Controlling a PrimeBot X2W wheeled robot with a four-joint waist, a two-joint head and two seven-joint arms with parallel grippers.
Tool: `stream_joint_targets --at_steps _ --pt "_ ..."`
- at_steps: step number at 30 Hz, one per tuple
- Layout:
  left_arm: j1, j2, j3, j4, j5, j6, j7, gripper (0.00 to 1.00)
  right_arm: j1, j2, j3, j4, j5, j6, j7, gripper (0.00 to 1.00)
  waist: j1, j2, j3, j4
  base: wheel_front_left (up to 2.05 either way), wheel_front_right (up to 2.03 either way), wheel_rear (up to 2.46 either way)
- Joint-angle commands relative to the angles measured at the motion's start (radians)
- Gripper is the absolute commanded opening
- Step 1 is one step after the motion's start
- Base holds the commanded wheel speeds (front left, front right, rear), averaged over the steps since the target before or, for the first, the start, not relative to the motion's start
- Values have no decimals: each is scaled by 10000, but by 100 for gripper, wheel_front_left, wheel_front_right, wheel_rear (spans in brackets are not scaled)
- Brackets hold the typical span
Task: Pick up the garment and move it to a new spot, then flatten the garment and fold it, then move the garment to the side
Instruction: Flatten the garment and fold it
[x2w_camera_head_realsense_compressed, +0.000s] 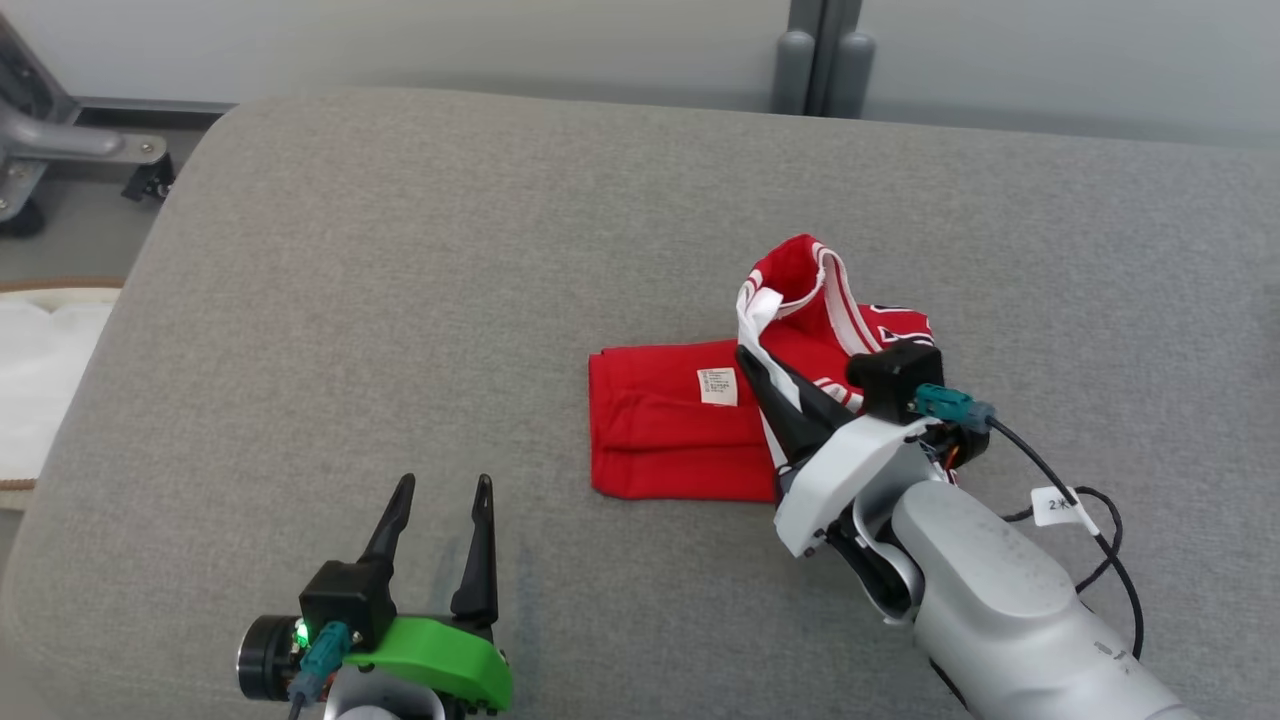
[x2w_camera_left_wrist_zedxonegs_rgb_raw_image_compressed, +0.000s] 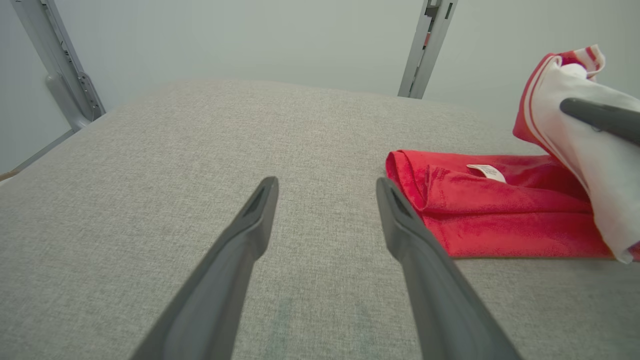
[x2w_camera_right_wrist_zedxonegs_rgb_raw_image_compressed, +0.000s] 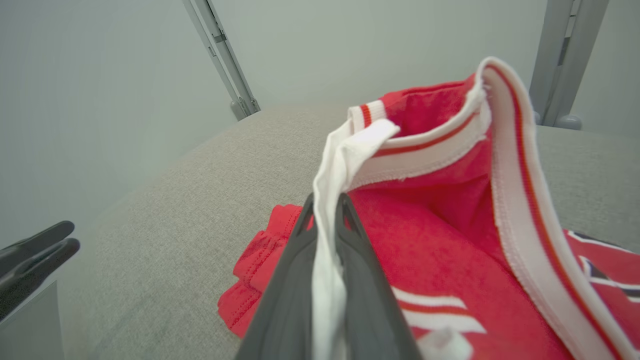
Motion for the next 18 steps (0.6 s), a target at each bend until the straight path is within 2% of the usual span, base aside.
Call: stream_joint_targets --at_steps 1,9,10,11,12,14,18 --pt "-71 29 -47 38 -80 8 1 100 -210 37 238 187 117 -11 -9 0 0 0 68 427 0 0 0" --pt "-180 29 -227 103 -255 107 1 100 -847 138 1278 905 515 -11 -13 0 0 0 198 975 0 0 0" --pt "-183 29 -243 118 -260 114 1 100 -861 139 1411 890 639 -11 -15 15 0 0 202 999 0 0 0" --pt "-193 29 -243 128 -248 109 1 100 -884 138 1543 812 818 -11 -13 49 0 0 209 1014 0 0 0" --pt "-196 29 -234 137 -248 124 1 100 -934 131 1633 730 925 -11 -15 100 0 0 212 1012 0 0 0" --pt "-211 29 -194 164 -273 159 1 100 -998 123 1754 559 1160 -11 -14 100 0 0 213 966 0 0 0" --pt "-284 29 -71 122 -212 187 1 100 -1050 110 1200 346 833 -11 -14 100 0 0 176 684 0 0 0"
